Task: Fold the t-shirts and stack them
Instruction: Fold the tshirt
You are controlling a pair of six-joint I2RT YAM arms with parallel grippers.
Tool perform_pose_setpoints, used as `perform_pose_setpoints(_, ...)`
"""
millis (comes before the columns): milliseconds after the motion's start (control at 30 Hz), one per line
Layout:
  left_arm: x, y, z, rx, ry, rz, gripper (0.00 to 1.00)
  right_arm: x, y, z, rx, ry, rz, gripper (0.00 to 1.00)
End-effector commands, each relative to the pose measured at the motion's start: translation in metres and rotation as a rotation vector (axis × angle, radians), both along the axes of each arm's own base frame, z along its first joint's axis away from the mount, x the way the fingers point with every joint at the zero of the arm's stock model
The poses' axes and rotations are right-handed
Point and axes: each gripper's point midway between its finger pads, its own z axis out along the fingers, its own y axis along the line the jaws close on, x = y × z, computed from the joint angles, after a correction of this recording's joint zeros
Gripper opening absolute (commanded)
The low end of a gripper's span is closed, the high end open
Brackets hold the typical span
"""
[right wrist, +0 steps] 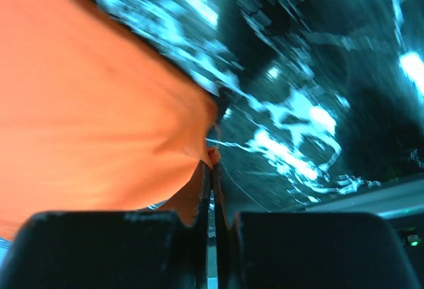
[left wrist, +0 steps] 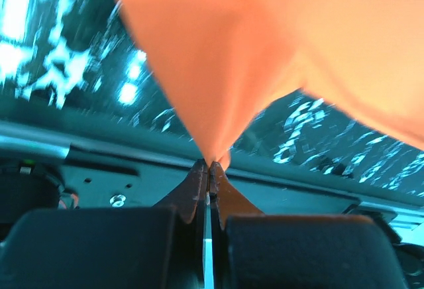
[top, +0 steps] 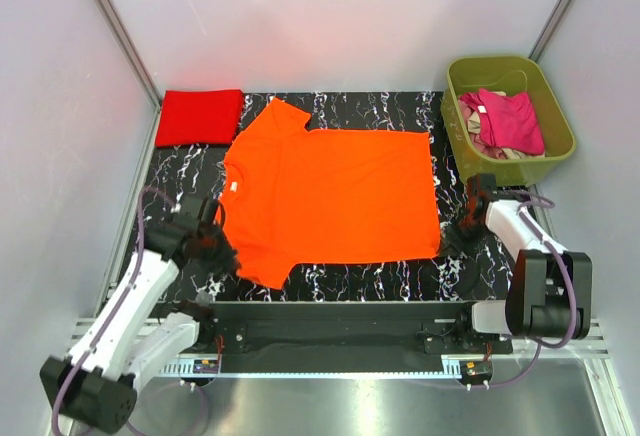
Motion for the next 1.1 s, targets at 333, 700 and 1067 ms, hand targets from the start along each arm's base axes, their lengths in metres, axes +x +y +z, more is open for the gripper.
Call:
perform_pose_setpoints(333, 0.212, -0.027, 0.066, 0.163, -0.227, -0.136, 0.00, 0.103, -0.013, 0.020, -0.043, -0.105, 0.165, 0.00)
perform_pose_setpoints(700, 0.253, -0.003, 0.062, 0.163, -0.213, -0.068, 0.00, 0.131, -0.011, 0.022, -0.028, -0.123, 0.180, 0.00)
perform_pose_setpoints(1067, 0.269, 0.013, 0.056, 0.159, -0.193, -0.062, 0.00, 0.149, -0.014, 0.031, -0.042, -0.182, 0.138, 0.00)
